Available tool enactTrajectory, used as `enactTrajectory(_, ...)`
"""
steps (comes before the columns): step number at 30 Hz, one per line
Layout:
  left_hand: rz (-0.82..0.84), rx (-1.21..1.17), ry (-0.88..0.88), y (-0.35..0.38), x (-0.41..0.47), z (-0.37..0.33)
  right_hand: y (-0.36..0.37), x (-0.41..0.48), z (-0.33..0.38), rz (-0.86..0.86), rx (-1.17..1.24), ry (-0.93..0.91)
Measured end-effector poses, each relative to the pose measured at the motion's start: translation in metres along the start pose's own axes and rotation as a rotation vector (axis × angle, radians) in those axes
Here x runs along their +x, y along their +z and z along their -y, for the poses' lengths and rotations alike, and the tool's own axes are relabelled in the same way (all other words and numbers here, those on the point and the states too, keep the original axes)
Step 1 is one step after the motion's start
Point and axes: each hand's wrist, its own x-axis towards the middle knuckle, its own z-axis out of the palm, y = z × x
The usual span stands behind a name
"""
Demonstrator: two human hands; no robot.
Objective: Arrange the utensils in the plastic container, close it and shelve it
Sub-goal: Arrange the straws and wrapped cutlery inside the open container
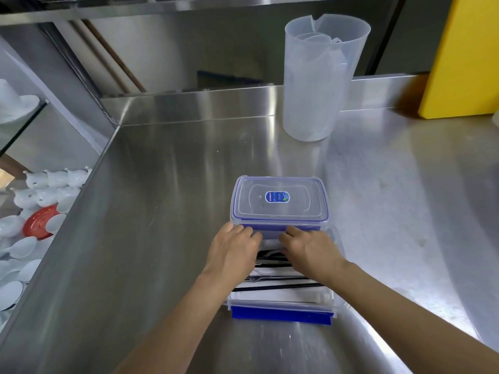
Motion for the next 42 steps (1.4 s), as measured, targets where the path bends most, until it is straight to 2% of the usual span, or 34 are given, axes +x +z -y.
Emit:
enactTrajectory(6, 0.030, 0.014, -0.017, -0.002, 0.003, -0.001, 0.006, -0.001, -0.002, -0.064, 0.039, -0.029)
enactTrajectory(12, -0.018, -0.037, -0.034, -0.002, 0.002, 0.000, 0.006, -0.001, -0.002, -0.068, -0.040, -0.184)
enactTrajectory(21, -0.166, -0.249, -0.077, -0.001, -0.002, 0.003, 0.011, 0.000, 0.000, 0.115, -0.143, -0.253)
enactTrajectory(27, -0.234, -0.340, -0.090, 0.000, -0.003, 0.003, 0.003, -0.001, 0.004, 0.104, -0.164, -0.260)
enactTrajectory(30, -0.252, -0.399, -0.080, -0.001, -0.004, 0.006, -0.004, -0.007, 0.002, 0.044, -0.149, -0.246)
enactTrajectory(37, -0.240, -0.505, -0.073, -0.002, -0.009, 0.016, -0.003, -0.017, -0.004, -0.270, -0.068, -0.290)
enactTrajectory(42, -0.234, -0.527, -0.052, -0.002, -0.011, 0.018, 0.001, -0.023, -0.005, -0.267, 0.065, -0.313)
